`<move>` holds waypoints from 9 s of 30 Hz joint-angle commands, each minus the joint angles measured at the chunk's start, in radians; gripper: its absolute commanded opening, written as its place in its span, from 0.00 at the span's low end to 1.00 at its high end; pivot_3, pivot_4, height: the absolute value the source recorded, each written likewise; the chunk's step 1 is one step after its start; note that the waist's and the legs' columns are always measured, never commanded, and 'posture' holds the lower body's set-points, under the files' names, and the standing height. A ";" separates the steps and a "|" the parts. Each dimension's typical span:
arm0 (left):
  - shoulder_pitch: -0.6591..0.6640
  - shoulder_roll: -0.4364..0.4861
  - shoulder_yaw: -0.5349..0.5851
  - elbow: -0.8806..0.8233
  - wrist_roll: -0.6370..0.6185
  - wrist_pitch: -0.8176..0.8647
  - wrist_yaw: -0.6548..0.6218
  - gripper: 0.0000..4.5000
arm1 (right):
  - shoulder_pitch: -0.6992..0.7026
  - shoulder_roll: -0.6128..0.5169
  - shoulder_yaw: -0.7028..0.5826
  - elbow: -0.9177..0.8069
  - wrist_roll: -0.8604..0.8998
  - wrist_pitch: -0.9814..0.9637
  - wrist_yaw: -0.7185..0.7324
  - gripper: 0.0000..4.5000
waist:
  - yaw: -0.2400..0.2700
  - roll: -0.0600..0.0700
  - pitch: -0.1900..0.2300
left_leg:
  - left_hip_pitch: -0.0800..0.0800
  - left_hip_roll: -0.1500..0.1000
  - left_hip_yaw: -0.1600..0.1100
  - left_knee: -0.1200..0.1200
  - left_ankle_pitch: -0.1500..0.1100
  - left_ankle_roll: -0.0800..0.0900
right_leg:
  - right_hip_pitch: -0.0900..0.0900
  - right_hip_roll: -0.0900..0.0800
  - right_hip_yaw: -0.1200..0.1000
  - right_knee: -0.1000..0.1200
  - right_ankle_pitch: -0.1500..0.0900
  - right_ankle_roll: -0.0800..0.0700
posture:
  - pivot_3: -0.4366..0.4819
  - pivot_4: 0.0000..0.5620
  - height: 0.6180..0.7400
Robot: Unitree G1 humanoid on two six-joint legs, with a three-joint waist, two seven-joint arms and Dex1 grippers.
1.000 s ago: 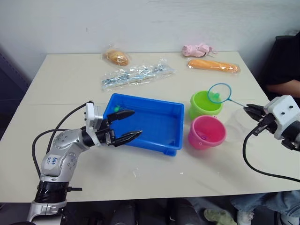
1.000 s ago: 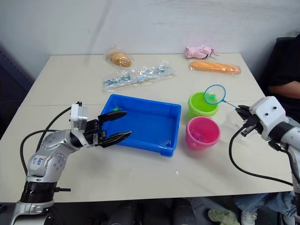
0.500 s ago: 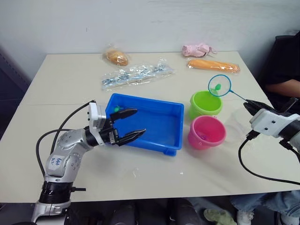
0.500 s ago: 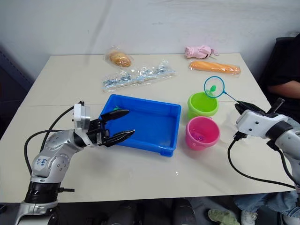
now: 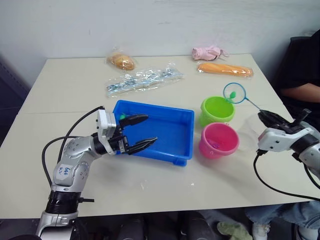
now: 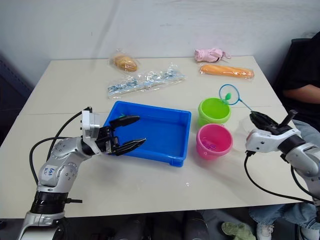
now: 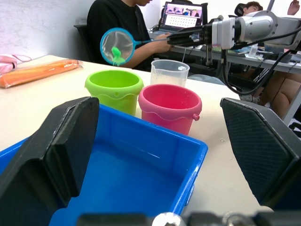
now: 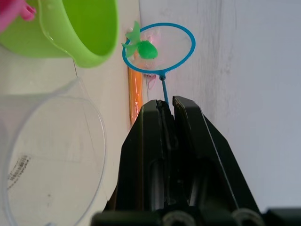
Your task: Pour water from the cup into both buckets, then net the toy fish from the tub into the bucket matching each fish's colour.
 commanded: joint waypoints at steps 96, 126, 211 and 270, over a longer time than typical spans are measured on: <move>0.393 0.211 0.451 -0.100 -0.051 0.019 0.133 0.99 | -0.572 0.645 0.490 -0.251 0.796 1.289 0.485 0.00 | -0.046 -0.001 0.000 | -0.004 0.001 -0.002 -0.002 -0.002 -0.002 | -0.007 -0.002 -0.003 0.004 -0.001 -0.004 | 0.48 0.27 1.00; -0.079 0.114 0.062 0.059 -0.036 0.037 -0.065 0.99 | -0.050 0.157 -0.352 -0.702 1.179 1.428 0.438 0.00 | 0.005 -0.001 0.000 | -0.003 0.000 -0.001 -0.001 -0.002 -0.001 | -0.004 0.000 -0.002 0.001 -0.001 -0.003 | 0.48 0.27 1.00; -0.061 0.235 0.122 0.070 -0.097 -0.004 -0.382 0.99 | 0.081 -0.071 -0.034 -0.501 1.234 0.630 0.474 0.00 | 0.001 -0.001 0.000 | 0.000 0.002 -0.002 0.000 0.000 0.000 | 0.000 0.001 -0.002 0.000 0.000 -0.001 | 0.48 0.27 1.00; 0.460 0.485 0.427 0.274 0.138 -0.211 -0.285 1.00 | 0.507 0.037 -0.500 -0.555 1.135 0.740 1.039 0.99 | 0.025 -0.006 -0.003 | 0.003 0.001 0.001 0.000 -0.007 0.004 | 0.000 -0.002 -0.001 -0.002 -0.002 -0.004 | 0.48 0.27 1.00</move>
